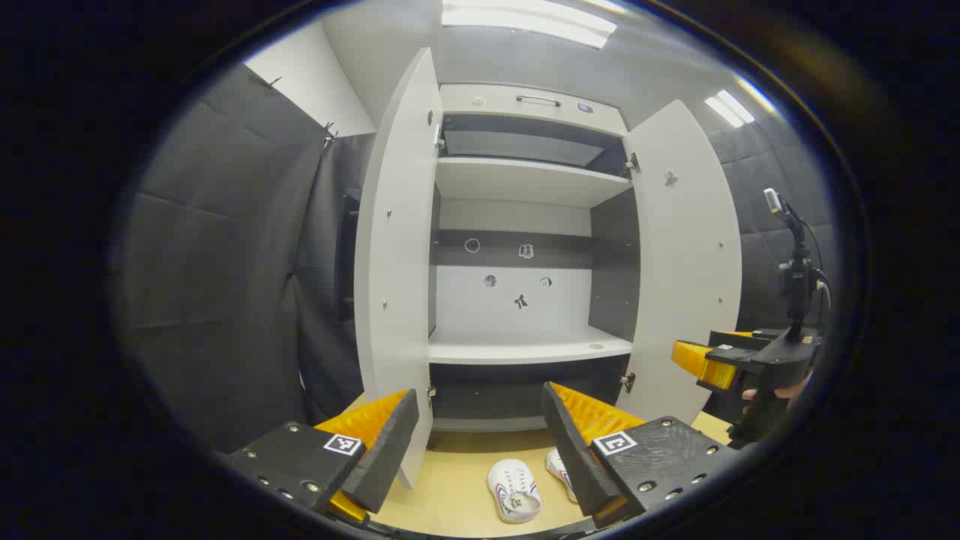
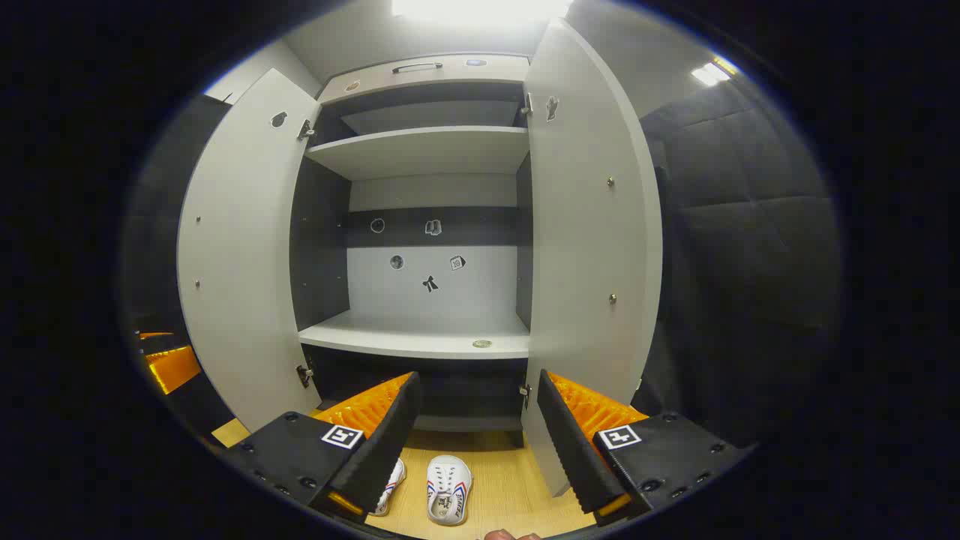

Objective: Grab one shoe with the right hand and put it into the shoe cabinet, grab the other shoe with the left hand and put it into the shoe cabinet; then close the right door with the right hand and the left door with the left hand.

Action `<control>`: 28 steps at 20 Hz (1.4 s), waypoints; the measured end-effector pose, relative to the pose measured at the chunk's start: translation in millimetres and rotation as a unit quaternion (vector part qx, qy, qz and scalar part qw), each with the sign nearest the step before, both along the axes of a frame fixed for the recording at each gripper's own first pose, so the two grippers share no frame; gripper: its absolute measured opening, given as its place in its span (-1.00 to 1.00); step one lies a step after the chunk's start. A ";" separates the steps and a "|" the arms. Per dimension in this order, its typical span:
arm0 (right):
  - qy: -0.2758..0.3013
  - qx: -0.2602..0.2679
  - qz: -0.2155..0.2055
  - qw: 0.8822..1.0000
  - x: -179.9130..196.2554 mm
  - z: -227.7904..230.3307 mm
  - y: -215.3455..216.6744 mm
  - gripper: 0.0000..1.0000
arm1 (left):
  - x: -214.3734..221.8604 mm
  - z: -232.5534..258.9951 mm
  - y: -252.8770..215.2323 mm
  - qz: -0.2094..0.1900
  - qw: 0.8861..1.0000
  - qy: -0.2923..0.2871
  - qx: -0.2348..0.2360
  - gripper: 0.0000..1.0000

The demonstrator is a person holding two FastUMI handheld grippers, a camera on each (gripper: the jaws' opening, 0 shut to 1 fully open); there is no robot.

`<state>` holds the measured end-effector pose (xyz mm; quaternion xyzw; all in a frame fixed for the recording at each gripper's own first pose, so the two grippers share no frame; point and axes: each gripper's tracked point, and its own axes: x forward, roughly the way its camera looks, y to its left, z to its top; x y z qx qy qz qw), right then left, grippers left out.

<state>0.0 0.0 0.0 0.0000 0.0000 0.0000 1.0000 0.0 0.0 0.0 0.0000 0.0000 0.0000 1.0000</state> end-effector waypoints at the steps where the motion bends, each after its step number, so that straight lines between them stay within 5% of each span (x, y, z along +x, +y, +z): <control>1: 0.002 -0.001 -0.001 1.000 -1.1 -1.1 -0.9 0.95 | -1.1 -0.9 -0.1 0.000 1.000 0.001 -0.001 0.90; 15: 0.058 0.010 0.012 0.998 -7.9 -32.7 3.5 0.96 | -23.8 -16.6 9.1 0.011 1.000 0.009 -0.022 0.90; 23: 0.069 0.014 0.027 0.997 38.1 -28.1 14.8 0.96 | -32.1 -38.5 14.7 0.015 0.999 0.026 -0.023 0.90; 28: 0.131 0.018 0.055 0.990 68.9 -78.5 35.1 0.95 | -28.8 -58.9 5.3 0.004 0.998 0.049 -0.030 0.87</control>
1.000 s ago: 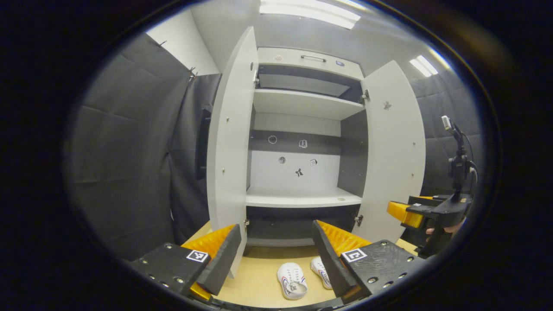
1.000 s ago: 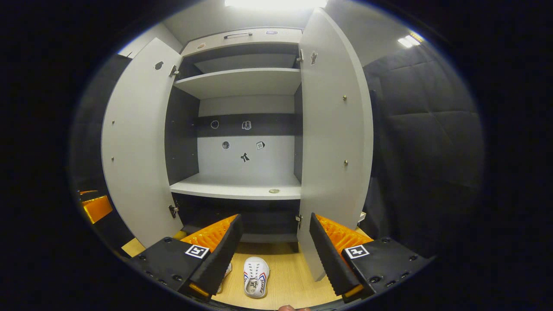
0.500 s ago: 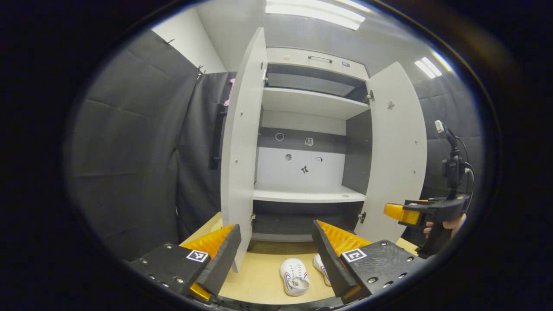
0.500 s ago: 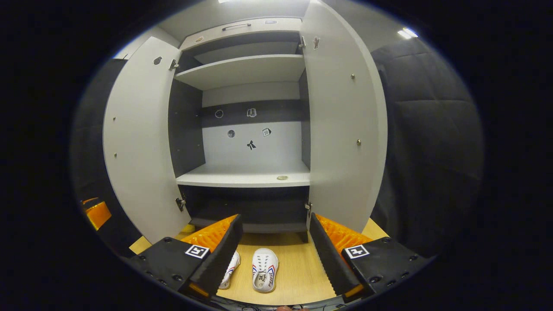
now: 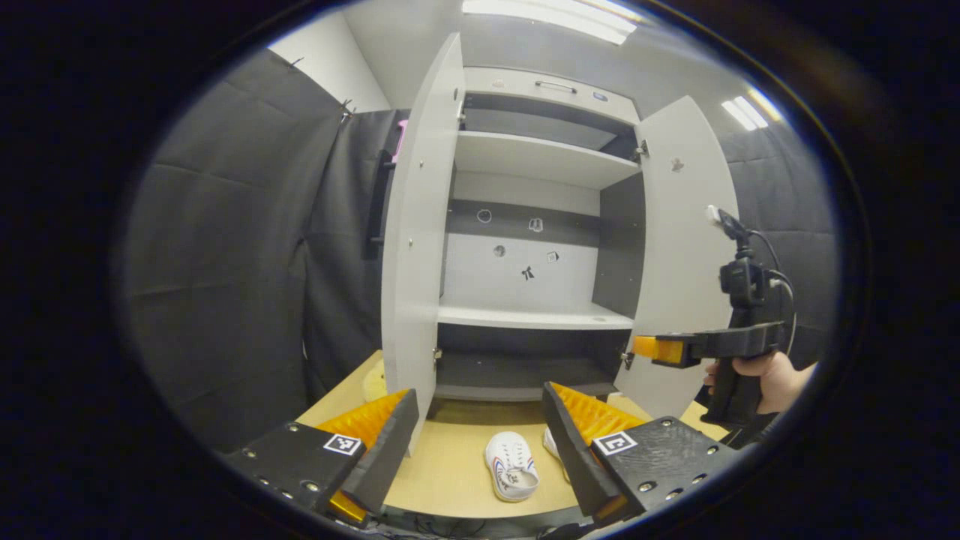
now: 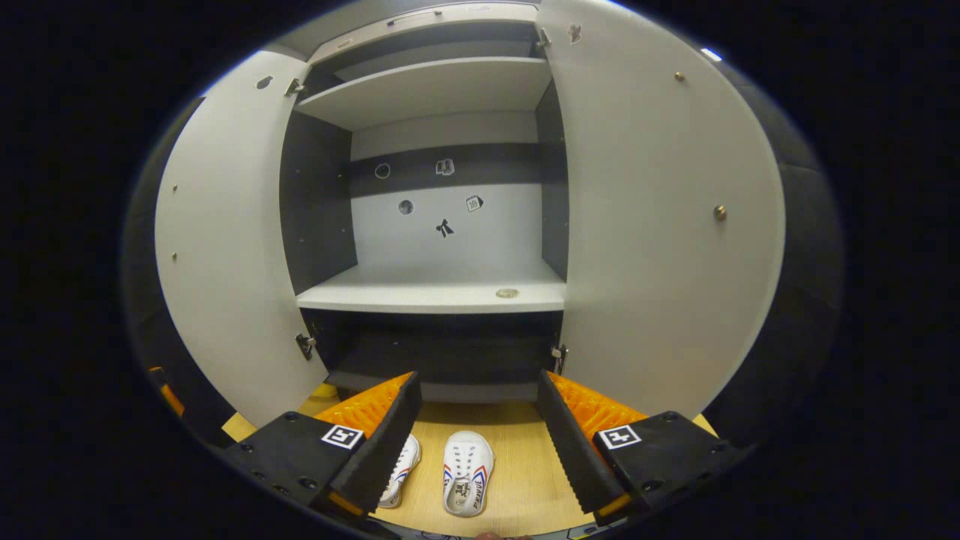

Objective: Grab one shoe with the right hand and put it into the shoe cabinet, grab the other shoe with the left hand and put it into the shoe cabinet; then close the right door with the right hand and the left door with the left hand.

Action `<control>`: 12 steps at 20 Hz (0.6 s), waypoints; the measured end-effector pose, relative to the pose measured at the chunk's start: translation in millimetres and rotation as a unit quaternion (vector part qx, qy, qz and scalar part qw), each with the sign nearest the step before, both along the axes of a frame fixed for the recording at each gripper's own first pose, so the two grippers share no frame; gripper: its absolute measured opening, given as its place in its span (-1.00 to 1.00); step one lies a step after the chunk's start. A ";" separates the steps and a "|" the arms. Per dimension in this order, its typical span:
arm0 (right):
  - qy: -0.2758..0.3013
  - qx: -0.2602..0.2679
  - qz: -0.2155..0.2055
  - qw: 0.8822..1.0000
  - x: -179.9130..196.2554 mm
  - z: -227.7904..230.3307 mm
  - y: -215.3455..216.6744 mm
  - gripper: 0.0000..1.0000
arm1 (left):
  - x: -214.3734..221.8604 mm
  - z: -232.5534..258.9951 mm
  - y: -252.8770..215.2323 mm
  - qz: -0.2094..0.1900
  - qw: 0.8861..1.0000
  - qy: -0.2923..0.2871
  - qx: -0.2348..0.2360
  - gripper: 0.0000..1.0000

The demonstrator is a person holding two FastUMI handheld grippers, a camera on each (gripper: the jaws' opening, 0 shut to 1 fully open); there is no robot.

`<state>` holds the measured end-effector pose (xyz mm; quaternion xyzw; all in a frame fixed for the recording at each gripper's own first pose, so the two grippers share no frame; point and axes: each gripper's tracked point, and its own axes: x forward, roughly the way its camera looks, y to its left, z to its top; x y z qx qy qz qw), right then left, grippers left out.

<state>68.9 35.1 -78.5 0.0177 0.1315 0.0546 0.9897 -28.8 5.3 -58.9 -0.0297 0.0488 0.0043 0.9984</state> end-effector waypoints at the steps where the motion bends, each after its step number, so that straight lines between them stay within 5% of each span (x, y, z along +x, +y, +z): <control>1: 0.028 0.006 0.010 1.000 1.9 -16.1 7.7 0.94 | 0.7 -2.8 -1.7 -0.003 1.000 0.005 -0.001 0.87; 7: 0.124 0.001 0.063 0.990 16.2 -105.5 41.3 0.92 | 9.0 -19.6 -22.3 -0.024 0.999 0.041 -0.012 0.90; 12: 0.186 0.002 0.062 0.981 31.1 -181.6 52.6 0.87 | 11.9 -51.2 -35.8 -0.046 0.994 0.097 -0.003 0.91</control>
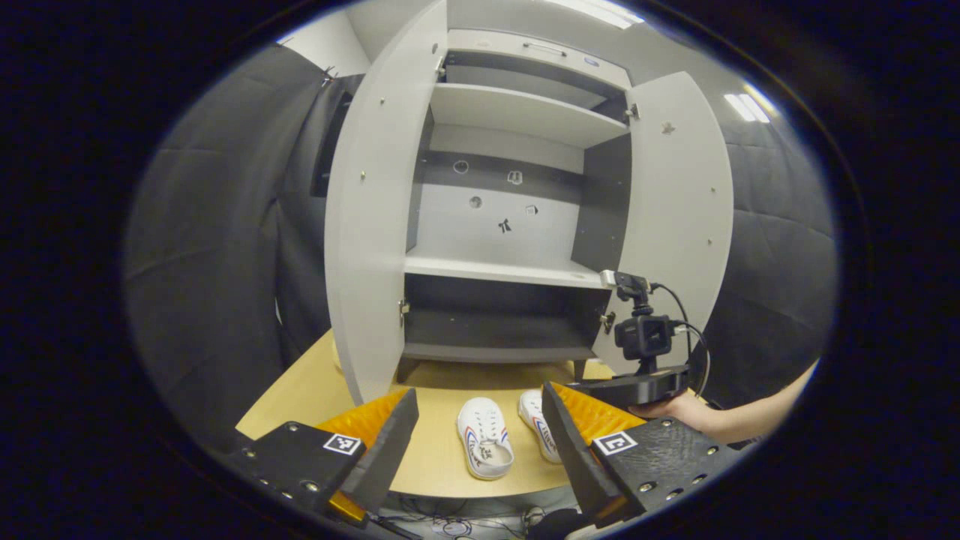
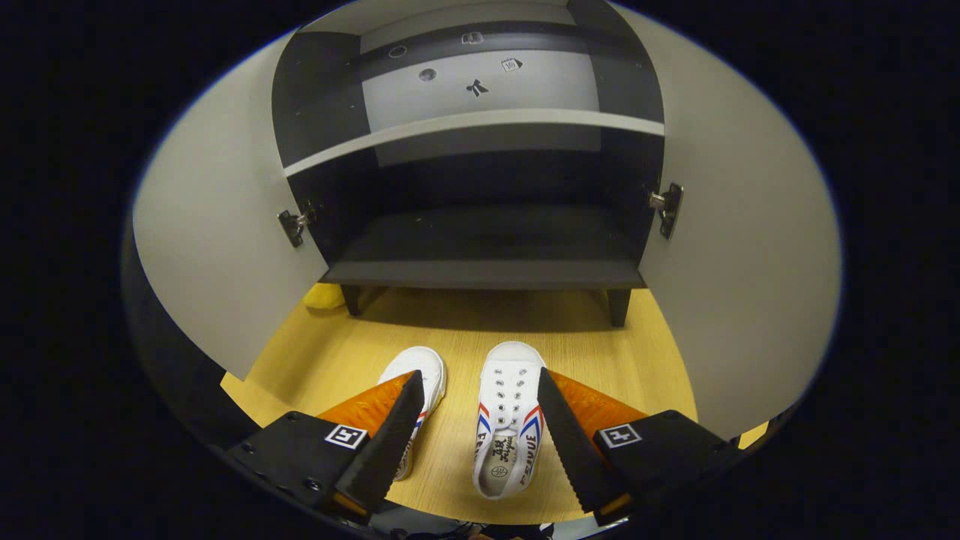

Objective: Grab one shoe with the right hand and put it into the shoe cabinet, grab the other shoe with the left hand and put it into the shoe cabinet; then close the right door with the right hand and the left door with the left hand.

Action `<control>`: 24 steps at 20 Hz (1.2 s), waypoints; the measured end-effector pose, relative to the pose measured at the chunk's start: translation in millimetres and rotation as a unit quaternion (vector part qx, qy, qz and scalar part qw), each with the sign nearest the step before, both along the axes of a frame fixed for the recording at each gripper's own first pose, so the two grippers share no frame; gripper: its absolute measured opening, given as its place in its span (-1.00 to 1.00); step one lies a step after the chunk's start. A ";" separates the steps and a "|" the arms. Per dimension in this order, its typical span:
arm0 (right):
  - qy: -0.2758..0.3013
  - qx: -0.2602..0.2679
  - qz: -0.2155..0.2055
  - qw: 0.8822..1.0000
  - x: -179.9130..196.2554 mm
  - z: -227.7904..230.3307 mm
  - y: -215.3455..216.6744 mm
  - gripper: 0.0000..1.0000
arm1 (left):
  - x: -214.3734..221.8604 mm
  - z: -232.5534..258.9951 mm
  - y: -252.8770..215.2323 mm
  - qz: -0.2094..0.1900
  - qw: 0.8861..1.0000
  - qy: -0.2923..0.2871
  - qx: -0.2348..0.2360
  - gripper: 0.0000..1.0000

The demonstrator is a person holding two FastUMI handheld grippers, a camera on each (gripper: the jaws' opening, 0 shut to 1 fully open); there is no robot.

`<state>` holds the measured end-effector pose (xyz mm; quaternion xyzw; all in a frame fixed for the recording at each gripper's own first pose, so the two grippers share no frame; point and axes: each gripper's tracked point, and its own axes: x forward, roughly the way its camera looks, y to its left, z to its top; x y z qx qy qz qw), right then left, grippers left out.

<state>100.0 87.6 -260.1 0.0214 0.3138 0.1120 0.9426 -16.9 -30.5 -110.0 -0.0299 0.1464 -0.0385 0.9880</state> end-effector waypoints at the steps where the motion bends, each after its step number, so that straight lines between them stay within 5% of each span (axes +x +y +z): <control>1: 0.008 0.000 0.001 1.000 2.7 -12.2 0.4 0.92 | 0.3 -4.1 -0.3 -0.002 1.000 0.009 0.006 0.91; 9: 0.041 -0.002 0.004 0.999 1.8 -79.0 5.0 0.82 | 9.0 -34.8 -14.5 -0.009 0.998 0.057 0.004 0.87; 10: 0.030 -0.010 0.003 0.999 5.2 -80.9 4.2 0.93 | 9.4 -37.5 -17.2 -0.012 0.998 0.061 0.004 0.87; 11: 0.029 -0.013 0.004 0.999 5.9 -82.6 4.4 0.75 | 9.0 -41.2 -19.0 -0.013 0.998 0.066 0.004 0.87; 13: 0.036 -0.011 0.002 0.999 6.9 -88.2 9.4 0.70 | 8.1 -45.0 -23.0 -0.016 0.997 0.072 0.004 0.91; 19: 0.074 -0.079 -0.017 0.994 10.1 -110.7 1.3 -0.22 | 14.5 -46.5 -44.2 -0.042 0.996 0.080 -0.005 0.87; 20: 0.075 -0.082 -0.019 0.994 8.4 -105.5 -0.2 -0.19 | 14.5 -46.9 -48.8 -0.052 0.995 0.082 -0.005 0.89; 21: 0.073 -0.076 -0.027 0.994 12.5 -110.0 2.3 -0.40 | 15.8 -46.6 -53.2 -0.061 0.995 0.083 -0.002 0.91; 24: 0.079 -0.056 -0.025 0.995 5.5 -103.1 3.4 -0.41 | 17.7 -41.7 -63.0 -0.083 0.993 0.079 0.005 0.92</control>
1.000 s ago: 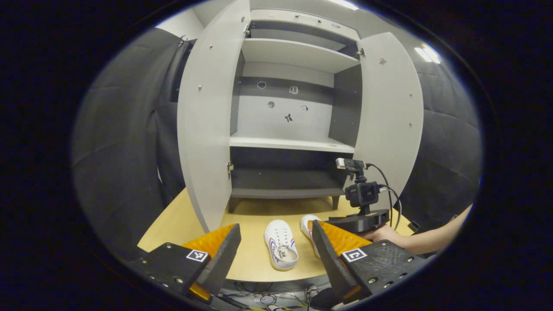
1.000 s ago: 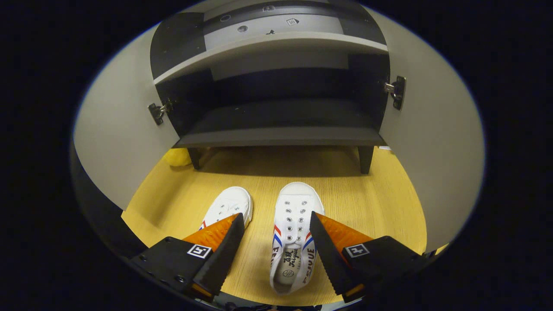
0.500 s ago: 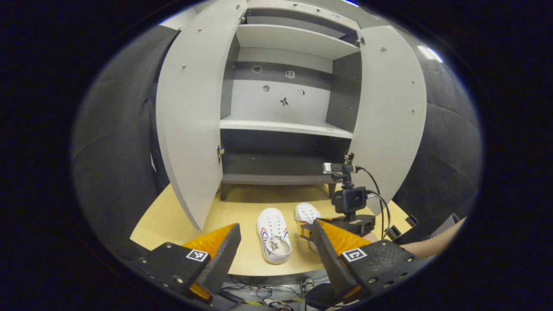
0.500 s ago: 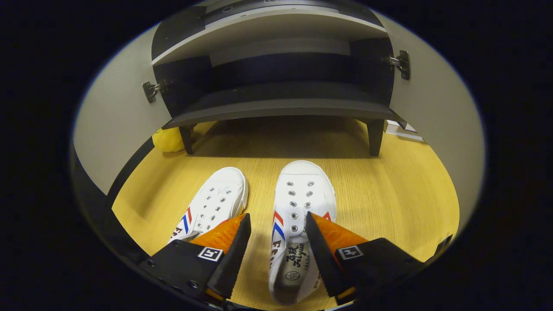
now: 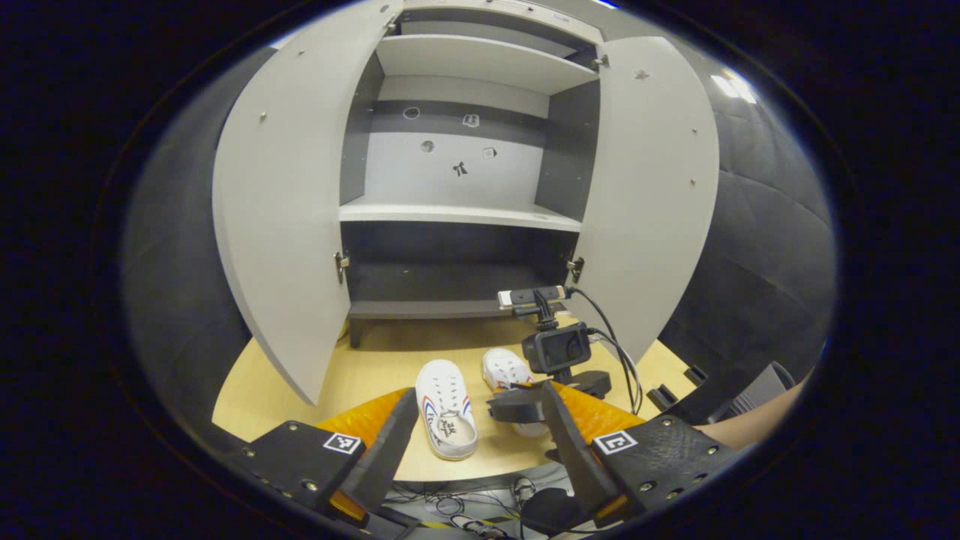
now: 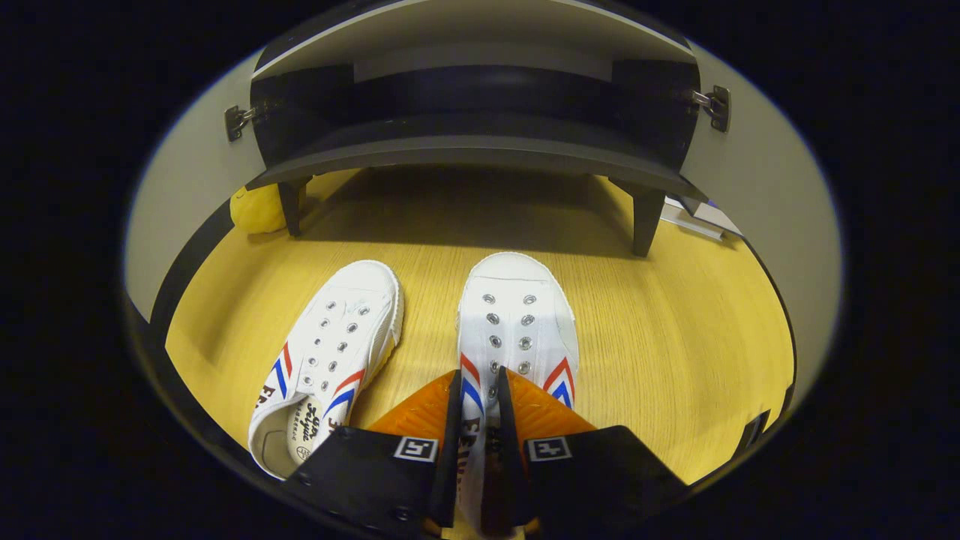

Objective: Grab one shoe with the right hand and put it into the shoe cabinet, grab the other shoe with the left hand and put it into the shoe cabinet; then close the right door with the right hand and the left door with the left hand.

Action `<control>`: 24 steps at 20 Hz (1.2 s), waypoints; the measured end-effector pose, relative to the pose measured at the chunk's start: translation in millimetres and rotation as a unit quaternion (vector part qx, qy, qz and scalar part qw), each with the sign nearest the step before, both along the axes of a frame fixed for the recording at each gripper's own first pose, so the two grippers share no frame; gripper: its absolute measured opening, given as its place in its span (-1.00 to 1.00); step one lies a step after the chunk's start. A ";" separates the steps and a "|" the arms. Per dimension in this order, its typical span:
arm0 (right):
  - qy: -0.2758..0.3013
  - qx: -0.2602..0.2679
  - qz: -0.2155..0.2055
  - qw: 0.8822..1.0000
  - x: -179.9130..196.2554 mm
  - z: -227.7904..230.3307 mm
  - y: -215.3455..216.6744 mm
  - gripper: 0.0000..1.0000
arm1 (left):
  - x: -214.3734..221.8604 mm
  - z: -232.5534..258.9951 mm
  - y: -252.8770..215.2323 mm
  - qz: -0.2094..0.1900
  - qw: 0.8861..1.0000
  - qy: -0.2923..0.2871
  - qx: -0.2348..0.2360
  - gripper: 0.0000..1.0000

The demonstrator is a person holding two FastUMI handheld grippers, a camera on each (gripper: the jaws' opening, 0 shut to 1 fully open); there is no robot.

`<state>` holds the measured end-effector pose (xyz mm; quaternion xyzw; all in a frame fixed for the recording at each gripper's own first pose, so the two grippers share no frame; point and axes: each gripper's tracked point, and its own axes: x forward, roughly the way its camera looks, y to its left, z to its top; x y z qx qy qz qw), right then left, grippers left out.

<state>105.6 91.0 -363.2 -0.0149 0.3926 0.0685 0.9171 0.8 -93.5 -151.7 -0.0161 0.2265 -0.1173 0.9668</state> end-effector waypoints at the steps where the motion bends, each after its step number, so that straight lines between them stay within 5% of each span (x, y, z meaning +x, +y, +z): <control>1: 0.001 0.015 -0.002 1.000 9.5 -7.6 1.0 -0.75 | 0.5 0.3 -1.5 -0.005 1.000 -0.001 0.001 0.91; 6: 0.025 0.085 -0.017 0.996 4.4 -5.8 0.6 -0.96 | -1.3 1.6 -3.2 -0.007 1.000 0.001 -0.010 0.89; 18: -0.007 0.051 -0.050 0.997 -26.4 53.6 -35.3 -0.96 | -3.7 28.1 40.1 0.006 0.998 -0.067 -0.001 0.91; 24: -0.095 0.063 -0.049 0.992 -32.0 140.3 -26.3 -0.96 | -5.8 27.4 52.7 -0.013 0.996 -0.086 0.004 0.87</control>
